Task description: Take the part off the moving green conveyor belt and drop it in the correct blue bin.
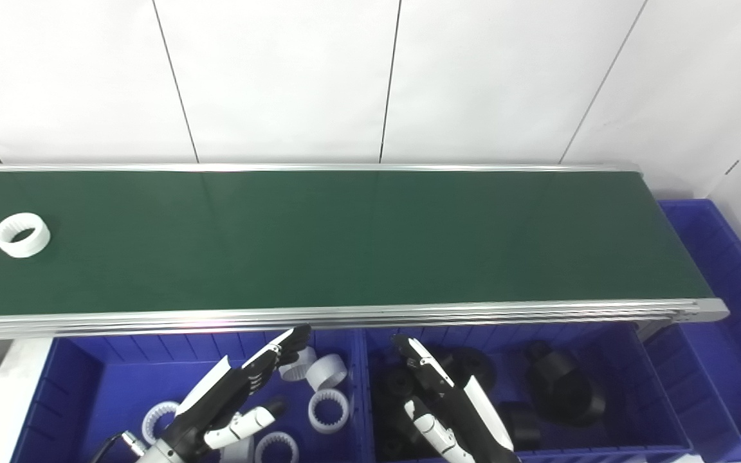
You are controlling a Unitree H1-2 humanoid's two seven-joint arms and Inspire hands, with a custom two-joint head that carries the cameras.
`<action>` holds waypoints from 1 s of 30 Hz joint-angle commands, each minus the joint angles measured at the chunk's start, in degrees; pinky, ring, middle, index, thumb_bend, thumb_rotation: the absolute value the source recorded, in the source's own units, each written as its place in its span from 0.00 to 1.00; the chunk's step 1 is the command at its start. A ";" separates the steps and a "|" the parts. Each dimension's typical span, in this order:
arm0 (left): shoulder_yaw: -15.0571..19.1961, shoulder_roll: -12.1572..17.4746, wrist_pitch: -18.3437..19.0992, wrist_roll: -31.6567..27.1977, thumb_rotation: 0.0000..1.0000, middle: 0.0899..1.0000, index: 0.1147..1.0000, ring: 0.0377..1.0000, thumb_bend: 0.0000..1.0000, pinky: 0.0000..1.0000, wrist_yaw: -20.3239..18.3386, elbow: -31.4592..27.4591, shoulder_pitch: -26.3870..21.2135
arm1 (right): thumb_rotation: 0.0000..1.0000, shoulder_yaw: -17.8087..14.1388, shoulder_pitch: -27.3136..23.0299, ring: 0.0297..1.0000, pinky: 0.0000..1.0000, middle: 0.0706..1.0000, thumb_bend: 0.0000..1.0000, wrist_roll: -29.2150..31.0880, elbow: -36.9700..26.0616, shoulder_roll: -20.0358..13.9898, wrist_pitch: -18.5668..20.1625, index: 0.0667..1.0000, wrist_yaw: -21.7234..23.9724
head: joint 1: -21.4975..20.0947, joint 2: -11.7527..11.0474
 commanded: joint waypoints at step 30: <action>-5.06 -0.63 -2.21 1.80 0.43 0.91 0.87 0.88 0.41 0.81 5.84 4.47 -2.45 | 0.89 3.59 -2.82 0.92 0.86 0.95 0.25 1.68 7.88 -3.56 -6.63 0.92 -7.77 | 4.96 -9.22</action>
